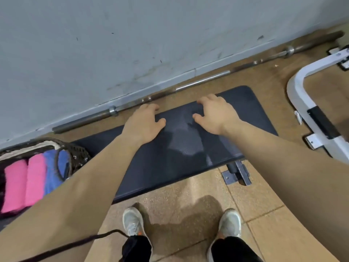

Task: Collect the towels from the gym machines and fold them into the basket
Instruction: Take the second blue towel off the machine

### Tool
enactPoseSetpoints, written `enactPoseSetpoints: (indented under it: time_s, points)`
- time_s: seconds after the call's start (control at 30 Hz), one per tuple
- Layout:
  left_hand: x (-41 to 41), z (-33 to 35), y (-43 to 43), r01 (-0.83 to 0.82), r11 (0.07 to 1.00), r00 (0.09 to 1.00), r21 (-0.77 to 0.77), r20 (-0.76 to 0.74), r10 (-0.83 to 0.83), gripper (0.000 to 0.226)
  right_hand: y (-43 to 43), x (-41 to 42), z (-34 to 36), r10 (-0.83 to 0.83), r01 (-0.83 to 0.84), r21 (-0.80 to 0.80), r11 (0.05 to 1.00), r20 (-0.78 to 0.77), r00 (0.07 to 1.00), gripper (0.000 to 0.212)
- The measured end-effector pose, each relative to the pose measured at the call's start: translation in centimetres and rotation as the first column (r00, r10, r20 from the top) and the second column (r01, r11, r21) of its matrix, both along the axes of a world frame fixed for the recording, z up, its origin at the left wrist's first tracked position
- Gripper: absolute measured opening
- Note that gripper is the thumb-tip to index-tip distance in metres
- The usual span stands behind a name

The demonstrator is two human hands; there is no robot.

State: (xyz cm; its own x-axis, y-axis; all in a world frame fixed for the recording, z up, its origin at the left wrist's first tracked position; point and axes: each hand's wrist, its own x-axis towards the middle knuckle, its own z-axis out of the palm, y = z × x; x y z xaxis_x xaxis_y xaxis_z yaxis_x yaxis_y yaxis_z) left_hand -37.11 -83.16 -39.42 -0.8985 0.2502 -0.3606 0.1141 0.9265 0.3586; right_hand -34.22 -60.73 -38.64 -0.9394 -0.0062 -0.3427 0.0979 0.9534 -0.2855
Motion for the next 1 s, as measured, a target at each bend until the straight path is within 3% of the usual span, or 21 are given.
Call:
enactPoseSetpoints:
  time_s: [0.27,0.53,0.8,1.0]
  points:
    - [3.9,23.4,9.7,0.008,1.0,0.992,0.015,0.124,-0.01,0.06,8.4,5.2,23.5,-0.057,0.057,-0.005,0.998,0.043,0.997,0.063]
    - [8.7,41.2,21.3,0.262,0.963,0.961,0.068,0.072,-0.266,0.06,18.7,15.4,42.6,-0.276,0.271,0.076,0.96,0.078,0.958,0.077]
    - [13.2,49.4,33.4,0.605,0.795,0.796,0.04,0.0,-0.605,0.063,27.0,28.6,50.9,-0.674,0.671,0.111,0.733,-0.016,0.739,0.071]
    - [19.6,52.3,42.8,0.786,0.617,0.618,0.027,-0.038,-0.785,0.064,31.7,39.2,53.7,-0.832,0.837,0.105,0.537,-0.096,0.546,0.072]
